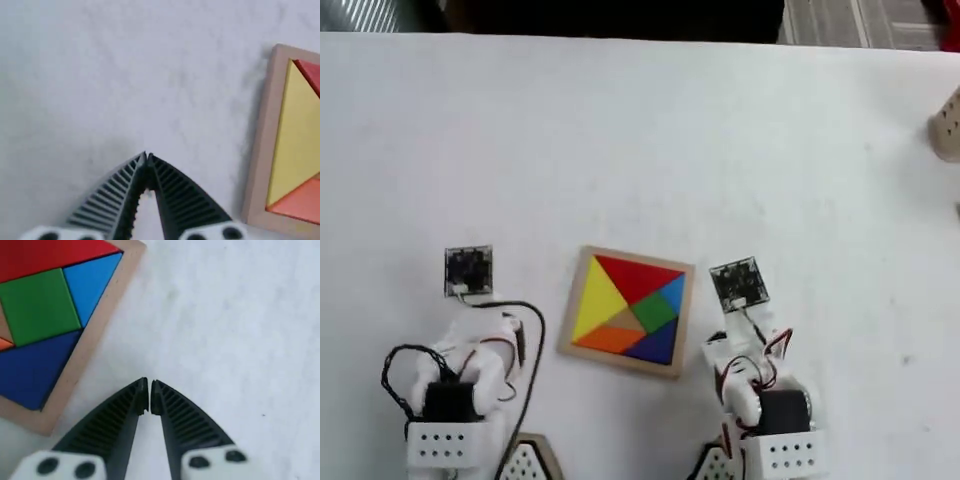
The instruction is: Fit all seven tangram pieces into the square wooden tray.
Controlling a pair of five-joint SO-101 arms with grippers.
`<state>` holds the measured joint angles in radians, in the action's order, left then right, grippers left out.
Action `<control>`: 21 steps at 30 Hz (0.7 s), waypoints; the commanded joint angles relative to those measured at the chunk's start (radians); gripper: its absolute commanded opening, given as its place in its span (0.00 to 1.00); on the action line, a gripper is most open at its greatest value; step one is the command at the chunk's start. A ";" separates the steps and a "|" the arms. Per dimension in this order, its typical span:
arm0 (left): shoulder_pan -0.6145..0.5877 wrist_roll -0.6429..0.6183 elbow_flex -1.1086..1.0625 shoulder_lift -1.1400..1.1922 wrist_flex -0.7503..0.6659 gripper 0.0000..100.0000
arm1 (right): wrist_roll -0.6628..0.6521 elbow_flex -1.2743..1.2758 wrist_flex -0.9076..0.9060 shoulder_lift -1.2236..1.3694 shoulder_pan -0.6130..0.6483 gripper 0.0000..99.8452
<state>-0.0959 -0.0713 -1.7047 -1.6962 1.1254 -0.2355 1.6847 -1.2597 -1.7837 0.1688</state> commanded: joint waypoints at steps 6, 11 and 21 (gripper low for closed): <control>0.022 0.008 0.005 -0.016 0.009 0.02 | 0.000 0.006 -0.008 -0.012 0.008 0.02; 0.016 0.008 0.005 -0.016 0.025 0.02 | 0.000 0.006 -0.008 -0.012 0.007 0.02; 0.016 0.003 0.021 -0.018 0.110 0.02 | 0.000 0.006 -0.008 -0.012 0.007 0.02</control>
<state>-0.0867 -0.0729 -1.7047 -1.6962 1.2329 -0.2355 1.6847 -1.2597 -1.7837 0.1688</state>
